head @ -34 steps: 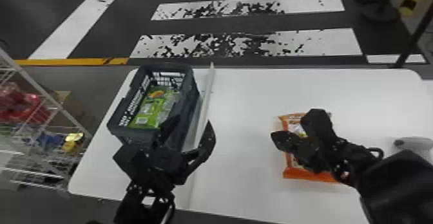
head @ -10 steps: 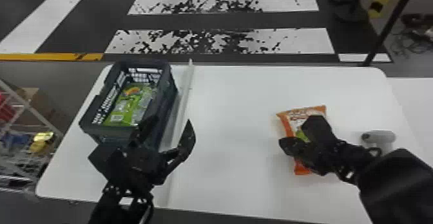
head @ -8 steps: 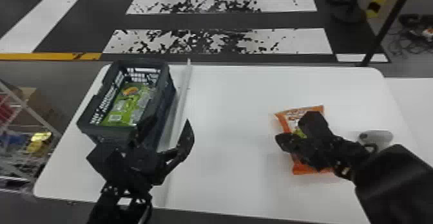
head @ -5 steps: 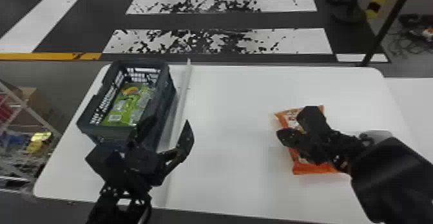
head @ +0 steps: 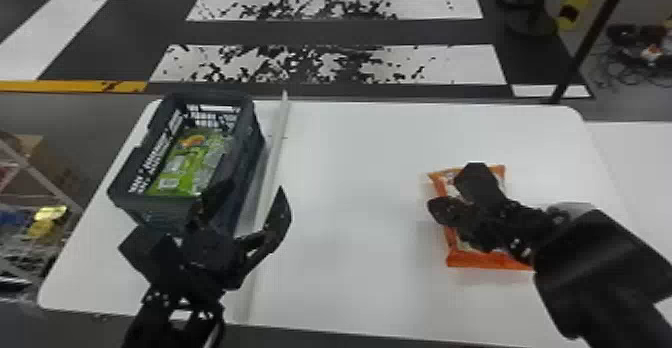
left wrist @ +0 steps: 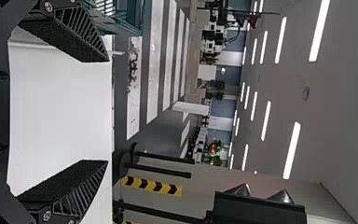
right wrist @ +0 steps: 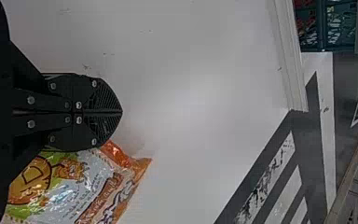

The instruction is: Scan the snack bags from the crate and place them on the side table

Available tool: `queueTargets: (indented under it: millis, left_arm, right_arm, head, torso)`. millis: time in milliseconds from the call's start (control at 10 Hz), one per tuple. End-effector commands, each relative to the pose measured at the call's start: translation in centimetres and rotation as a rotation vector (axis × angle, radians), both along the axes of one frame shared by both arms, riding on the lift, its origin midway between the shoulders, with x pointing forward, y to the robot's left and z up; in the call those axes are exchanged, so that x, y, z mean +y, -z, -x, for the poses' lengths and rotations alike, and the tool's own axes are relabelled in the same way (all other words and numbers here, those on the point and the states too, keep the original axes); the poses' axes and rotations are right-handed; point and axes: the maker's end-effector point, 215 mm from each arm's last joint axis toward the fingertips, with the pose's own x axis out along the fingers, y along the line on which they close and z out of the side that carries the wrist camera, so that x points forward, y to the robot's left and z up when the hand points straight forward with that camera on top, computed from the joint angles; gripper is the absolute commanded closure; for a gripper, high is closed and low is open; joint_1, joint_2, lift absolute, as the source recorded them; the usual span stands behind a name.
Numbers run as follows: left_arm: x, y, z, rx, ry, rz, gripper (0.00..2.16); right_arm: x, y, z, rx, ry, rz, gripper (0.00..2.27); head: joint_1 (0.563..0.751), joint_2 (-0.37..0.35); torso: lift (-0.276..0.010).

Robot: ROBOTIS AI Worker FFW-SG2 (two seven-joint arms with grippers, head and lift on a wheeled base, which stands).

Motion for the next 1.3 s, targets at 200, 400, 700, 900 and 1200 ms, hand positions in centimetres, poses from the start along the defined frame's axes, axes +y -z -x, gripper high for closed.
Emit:
queueTargets:
  millis: [200, 400, 700, 900, 1200]
  left_arm:
    - [0.1, -0.1, 0.0, -0.002, -0.001, 0.000, 0.10]
    - [-0.4, -0.6, 0.0, -0.010, 0.005, 0.006, 0.10]
    - [-0.8, -0.9, -0.1, -0.006, 0.004, 0.009, 0.10]
    - [-1.0, -0.5, 0.0, 0.001, 0.001, 0.016, 0.10]
    - [-1.1, -0.8, 0.0, -0.003, -0.001, 0.020, 0.10]
  right_arm:
    - [0.2, -5.3, 0.0, -0.095, 0.076, -0.127, 1.77]
    - [-1.6, -7.9, 0.6, -0.130, 0.150, -0.194, 1.17]
    - [-5.8, -9.4, 2.4, -0.145, 0.278, -0.212, 0.22]
    - [-9.9, -9.6, 3.7, -0.170, 0.395, -0.165, 0.20]
    - [-16.3, -6.6, 6.6, -0.045, 0.585, -0.137, 0.21]
  head:
    - [0.695, 0.074]
    - [0.695, 0.067]
    - [0.695, 0.018]
    - [0.695, -0.031]
    - [0.695, -0.109]
  torso:
    - [-0.050]
    - [-0.050]
    - [-0.050]
    - [-0.050]
    - [-0.050]
